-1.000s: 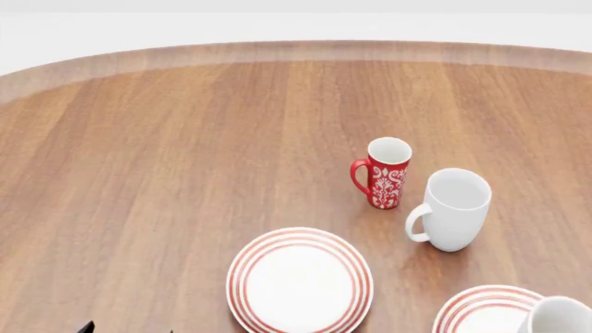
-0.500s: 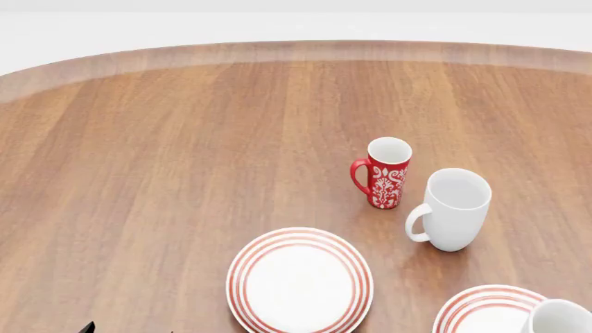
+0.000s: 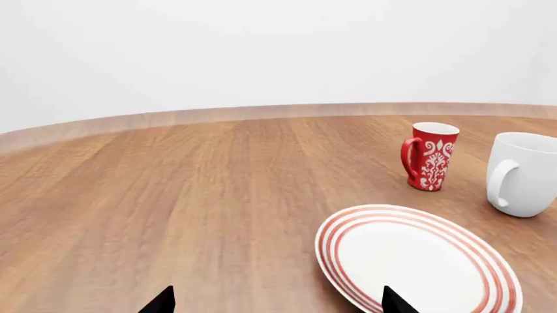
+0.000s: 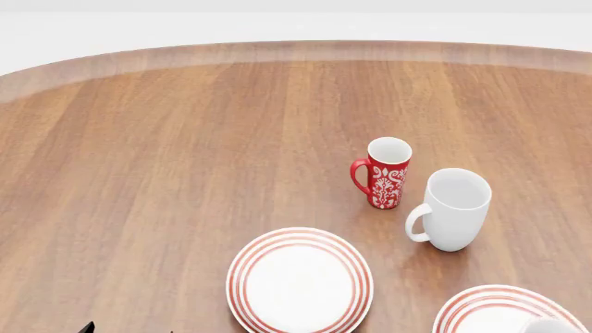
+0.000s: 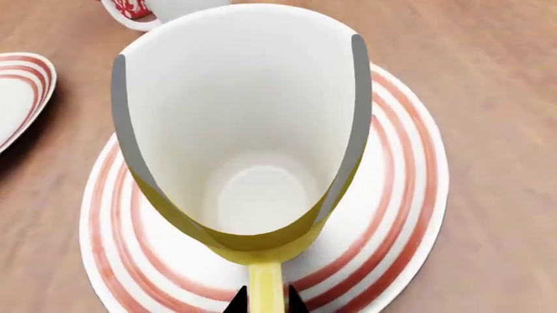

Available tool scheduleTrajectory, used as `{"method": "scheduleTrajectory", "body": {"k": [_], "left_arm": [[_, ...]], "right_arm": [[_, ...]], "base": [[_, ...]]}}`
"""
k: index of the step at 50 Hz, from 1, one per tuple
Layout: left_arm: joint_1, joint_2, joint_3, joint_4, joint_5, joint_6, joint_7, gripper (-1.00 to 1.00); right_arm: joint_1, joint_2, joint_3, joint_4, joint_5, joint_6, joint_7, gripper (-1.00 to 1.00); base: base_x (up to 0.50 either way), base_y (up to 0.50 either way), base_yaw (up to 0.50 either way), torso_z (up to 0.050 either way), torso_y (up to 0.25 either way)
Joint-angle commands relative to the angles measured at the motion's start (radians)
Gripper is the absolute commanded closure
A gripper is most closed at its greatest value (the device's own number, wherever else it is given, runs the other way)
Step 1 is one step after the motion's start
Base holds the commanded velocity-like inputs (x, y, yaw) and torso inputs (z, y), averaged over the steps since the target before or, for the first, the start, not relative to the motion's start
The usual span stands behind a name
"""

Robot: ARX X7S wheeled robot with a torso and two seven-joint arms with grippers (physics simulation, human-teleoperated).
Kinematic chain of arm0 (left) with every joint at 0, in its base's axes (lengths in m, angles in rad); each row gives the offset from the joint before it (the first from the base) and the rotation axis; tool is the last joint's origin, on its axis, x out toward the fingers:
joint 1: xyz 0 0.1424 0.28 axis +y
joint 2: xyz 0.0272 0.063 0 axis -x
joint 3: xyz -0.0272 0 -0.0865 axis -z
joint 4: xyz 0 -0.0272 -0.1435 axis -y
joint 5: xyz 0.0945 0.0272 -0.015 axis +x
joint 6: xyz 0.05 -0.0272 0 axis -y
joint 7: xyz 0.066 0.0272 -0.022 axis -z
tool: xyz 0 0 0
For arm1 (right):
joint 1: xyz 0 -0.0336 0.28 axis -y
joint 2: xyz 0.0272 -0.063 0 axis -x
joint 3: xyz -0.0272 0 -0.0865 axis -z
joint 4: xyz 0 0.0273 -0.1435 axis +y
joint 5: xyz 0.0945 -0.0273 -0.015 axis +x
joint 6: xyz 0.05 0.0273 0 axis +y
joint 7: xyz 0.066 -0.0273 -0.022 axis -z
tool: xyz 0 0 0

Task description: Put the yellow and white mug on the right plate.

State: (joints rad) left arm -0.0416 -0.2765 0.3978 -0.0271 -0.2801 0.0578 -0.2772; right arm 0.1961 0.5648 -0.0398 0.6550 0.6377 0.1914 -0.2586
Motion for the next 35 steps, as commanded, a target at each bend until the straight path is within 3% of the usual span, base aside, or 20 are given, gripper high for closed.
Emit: {"method": "scheduleTrajectory", "body": {"k": [1,12,13,18,21,35], "left_arm": [[-0.002,-0.002,0.003,-0.002,-0.003,0.001,-0.002,-1.0],[-0.001,-0.004,0.007,-0.003,-0.004,0.004,-0.005,-1.0],[-0.001,-0.004,0.007,-0.003,-0.005,0.005,-0.005,-1.0],[-0.001,-0.005,0.008,-0.003,-0.005,0.006,-0.007,-1.0],[-0.001,-0.005,0.01,-0.003,-0.005,0.005,-0.008,-1.0],[-0.003,-0.008,0.013,-0.001,-0.007,0.006,-0.013,-1.0]], "right_arm": [[0.023,-0.01,-0.006,0.056,-0.021,-0.022,-0.014,1.0],[0.009,-0.007,-0.006,0.032,-0.024,-0.027,-0.005,1.0],[0.01,-0.008,-0.006,0.032,-0.025,-0.028,-0.003,-1.0],[0.003,-0.01,-0.002,0.03,-0.034,-0.058,0.005,-1.0],[-0.022,-0.014,-0.005,0.016,-0.081,-0.161,0.021,-1.0],[-0.046,-0.013,0.018,-0.013,-0.046,-0.154,0.013,-1.0]], "base": [[0.0,0.0,0.0,0.0,0.0],[0.0,0.0,0.0,0.0,0.0],[0.0,0.0,0.0,0.0,0.0],[0.0,0.0,0.0,0.0,0.0],[0.0,0.0,0.0,0.0,0.0],[0.0,0.0,0.0,0.0,0.0]]}}
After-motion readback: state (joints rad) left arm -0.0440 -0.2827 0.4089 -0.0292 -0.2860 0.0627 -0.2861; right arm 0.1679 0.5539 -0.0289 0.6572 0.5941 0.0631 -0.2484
